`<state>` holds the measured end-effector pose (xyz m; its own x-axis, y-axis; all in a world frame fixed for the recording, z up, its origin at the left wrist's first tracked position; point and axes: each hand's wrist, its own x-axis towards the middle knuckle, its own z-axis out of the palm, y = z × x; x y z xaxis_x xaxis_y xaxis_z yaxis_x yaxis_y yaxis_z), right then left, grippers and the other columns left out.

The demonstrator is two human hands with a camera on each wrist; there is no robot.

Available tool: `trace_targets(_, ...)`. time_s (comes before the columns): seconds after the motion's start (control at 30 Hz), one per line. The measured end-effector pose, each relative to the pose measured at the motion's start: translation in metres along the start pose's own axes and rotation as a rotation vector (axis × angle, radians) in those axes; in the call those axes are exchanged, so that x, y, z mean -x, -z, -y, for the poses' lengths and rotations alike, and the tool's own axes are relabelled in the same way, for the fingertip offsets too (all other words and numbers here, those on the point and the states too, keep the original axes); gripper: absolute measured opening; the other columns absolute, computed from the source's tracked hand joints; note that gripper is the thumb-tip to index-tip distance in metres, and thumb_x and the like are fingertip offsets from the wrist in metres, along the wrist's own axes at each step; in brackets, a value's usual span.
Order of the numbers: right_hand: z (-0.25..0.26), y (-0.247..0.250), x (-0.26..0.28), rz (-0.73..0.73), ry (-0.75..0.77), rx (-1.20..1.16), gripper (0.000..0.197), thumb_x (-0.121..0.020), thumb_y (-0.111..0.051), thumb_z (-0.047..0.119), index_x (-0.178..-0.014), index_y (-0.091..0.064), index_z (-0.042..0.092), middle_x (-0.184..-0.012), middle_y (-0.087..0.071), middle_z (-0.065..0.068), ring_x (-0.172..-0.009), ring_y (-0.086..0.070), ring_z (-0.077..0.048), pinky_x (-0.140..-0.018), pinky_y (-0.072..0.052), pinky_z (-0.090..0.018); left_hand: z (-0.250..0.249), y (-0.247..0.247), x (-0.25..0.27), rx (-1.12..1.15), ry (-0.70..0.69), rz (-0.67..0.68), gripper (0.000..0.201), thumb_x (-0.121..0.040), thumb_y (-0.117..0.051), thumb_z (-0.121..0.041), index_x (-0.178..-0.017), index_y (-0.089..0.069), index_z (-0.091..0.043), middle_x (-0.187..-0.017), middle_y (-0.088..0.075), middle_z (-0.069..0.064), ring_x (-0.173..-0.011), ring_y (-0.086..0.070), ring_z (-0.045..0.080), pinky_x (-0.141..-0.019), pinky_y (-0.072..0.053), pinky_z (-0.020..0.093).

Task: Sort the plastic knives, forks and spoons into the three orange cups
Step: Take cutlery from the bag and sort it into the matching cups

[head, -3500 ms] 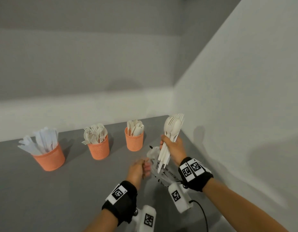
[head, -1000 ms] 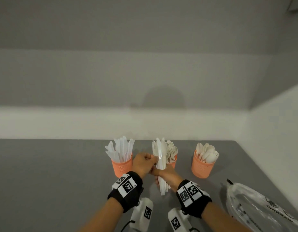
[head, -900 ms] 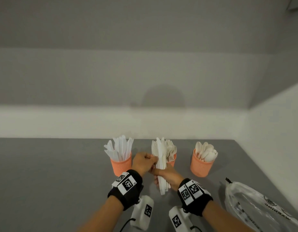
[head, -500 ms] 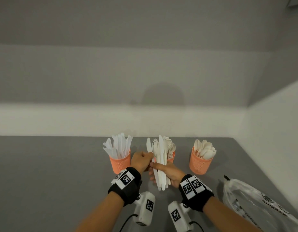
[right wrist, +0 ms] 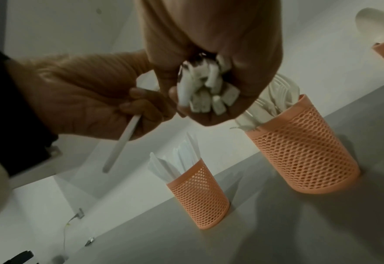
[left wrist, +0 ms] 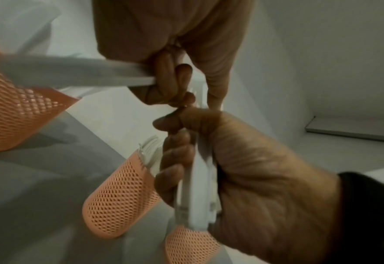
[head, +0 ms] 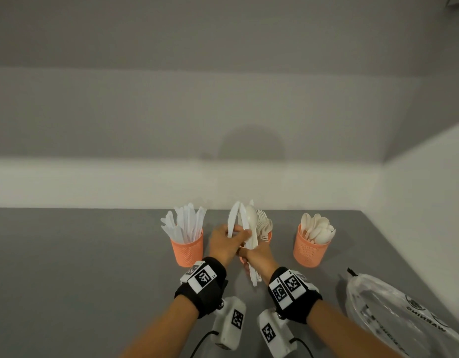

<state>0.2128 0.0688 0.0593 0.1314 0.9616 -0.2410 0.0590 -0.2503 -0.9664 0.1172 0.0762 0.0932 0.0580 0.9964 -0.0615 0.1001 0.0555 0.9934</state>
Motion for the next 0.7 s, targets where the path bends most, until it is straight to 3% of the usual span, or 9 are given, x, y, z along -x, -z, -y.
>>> trace_targets(0.1, 0.002, -0.002, 0.003, 0.003, 0.008, 0.008, 0.020, -0.081, -0.057, -0.005, -0.085, -0.055, 0.014, -0.050, -0.049, -0.001, -0.029, -0.042, -0.005, -0.034, -0.035, -0.018, 0.002, -0.003, -0.001, -0.011, -0.012, -0.025, 0.011, -0.083, -0.066, -0.010, -0.079, -0.056, -0.010, -0.070, -0.060, 0.005, -0.056, -0.054, 0.013, -0.042, -0.040, 0.011)
trace_targets(0.2, 0.000, 0.000, 0.007, 0.040, 0.004, -0.031, 0.017, -0.080, -0.062, -0.002, -0.085, -0.057, 0.014, -0.043, -0.047, 0.002, -0.029, -0.040, -0.007, -0.035, -0.034, -0.018, 0.002, -0.001, -0.004, 0.033, 0.034, -0.017, 0.004, -0.090, -0.055, -0.011, -0.087, -0.056, -0.009, -0.077, -0.061, 0.010, -0.068, -0.059, 0.021, -0.055, -0.049, 0.024)
trace_targets(0.33, 0.000, 0.007, 0.009, 0.136, -0.010, -0.113, 0.012, -0.081, -0.070, 0.014, -0.083, -0.058, 0.015, -0.045, -0.044, 0.001, -0.031, -0.037, -0.008, -0.035, -0.033, -0.018, 0.000, 0.004, -0.011, 0.105, 0.079, -0.086, 0.017, -0.097, -0.043, -0.017, -0.080, -0.044, -0.013, -0.065, -0.052, 0.004, -0.051, -0.048, 0.014, -0.042, -0.039, 0.018)
trace_targets(0.4, 0.000, 0.008, 0.010, 0.181, -0.026, -0.145, 0.015, -0.081, -0.071, 0.024, -0.085, -0.058, 0.016, -0.047, -0.043, 0.001, -0.032, -0.038, -0.008, -0.035, -0.034, -0.017, 0.001, 0.008, -0.017, 0.113, 0.047, -0.171, 0.021, -0.099, -0.040, -0.021, -0.079, -0.044, -0.014, -0.068, -0.053, 0.005, -0.058, -0.051, 0.018, -0.053, -0.043, 0.024)
trace_targets(0.5, 0.001, 0.008, 0.012, 0.210, -0.077, -0.204, 0.021, -0.084, -0.067, 0.030, -0.078, -0.053, 0.016, -0.044, -0.043, 0.003, -0.032, -0.038, -0.007, -0.035, -0.034, -0.016, 0.003, 0.017, -0.027, 0.166, 0.015, -0.298, 0.024, -0.099, -0.037, -0.026, -0.097, -0.050, -0.005, -0.070, -0.050, 0.002, -0.068, -0.051, 0.022, -0.067, -0.042, 0.029)
trace_targets(0.6, 0.001, 0.010, 0.012, 0.251, -0.115, -0.260, 0.019, -0.085, -0.066, 0.026, -0.084, -0.049, 0.018, -0.043, -0.042, 0.004, -0.031, -0.037, -0.006, -0.035, -0.033, -0.016, 0.004, 0.026, -0.032, 0.312, 0.052, -0.322, 0.023, -0.100, -0.035, -0.028, -0.092, -0.047, -0.010, -0.059, -0.043, 0.002, -0.049, -0.047, 0.013, -0.056, -0.041, 0.027)
trace_targets(0.7, 0.005, 0.010, 0.014, 0.301, -0.165, -0.282, 0.017, -0.086, -0.063, 0.022, -0.081, -0.047, 0.020, -0.040, -0.040, 0.006, -0.033, -0.038, -0.006, -0.037, -0.035, -0.017, 0.009, 0.035, -0.027, 0.271, 0.071, -0.199, 0.023, -0.096, -0.046, -0.031, -0.084, -0.046, -0.012, -0.045, -0.033, -0.004, -0.032, -0.033, 0.007, -0.040, -0.031, 0.022)
